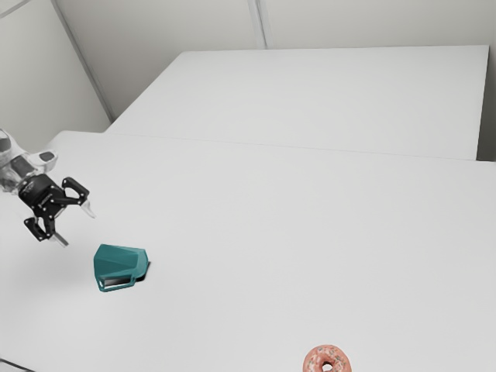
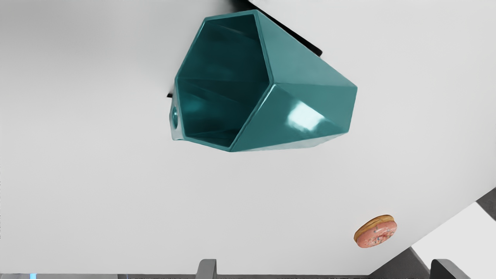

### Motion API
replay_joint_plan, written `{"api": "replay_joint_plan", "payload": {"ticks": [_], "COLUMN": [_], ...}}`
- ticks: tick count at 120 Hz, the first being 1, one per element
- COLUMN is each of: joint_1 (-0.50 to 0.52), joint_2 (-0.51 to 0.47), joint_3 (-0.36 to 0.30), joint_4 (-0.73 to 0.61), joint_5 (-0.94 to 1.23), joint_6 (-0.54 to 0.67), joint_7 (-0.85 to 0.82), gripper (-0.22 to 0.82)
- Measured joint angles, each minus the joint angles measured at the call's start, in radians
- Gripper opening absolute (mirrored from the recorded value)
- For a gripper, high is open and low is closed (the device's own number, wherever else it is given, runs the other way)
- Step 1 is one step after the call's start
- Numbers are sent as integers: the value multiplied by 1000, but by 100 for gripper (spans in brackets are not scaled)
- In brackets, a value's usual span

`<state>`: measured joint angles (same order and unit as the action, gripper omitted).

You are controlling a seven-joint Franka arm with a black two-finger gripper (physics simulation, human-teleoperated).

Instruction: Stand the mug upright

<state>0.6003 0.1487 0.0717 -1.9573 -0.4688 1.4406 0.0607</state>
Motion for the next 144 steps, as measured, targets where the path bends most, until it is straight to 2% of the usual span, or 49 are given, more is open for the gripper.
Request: {"api": "replay_joint_plan", "payload": {"ticks": [22,57,126,132,144], "joint_1": [5,2,-30,-32,-39], "joint_2": [94,214,225,224,222], "joint_3": [25,27,15,11,5], "joint_4": [21,82,-9,-9,-7], "joint_5": [-22,-79,-225,-229,-228], "joint_6": [28,87,124,124,128], "joint_7": [44,119,197,199,201], "gripper": [60,60,60,54,29]}}
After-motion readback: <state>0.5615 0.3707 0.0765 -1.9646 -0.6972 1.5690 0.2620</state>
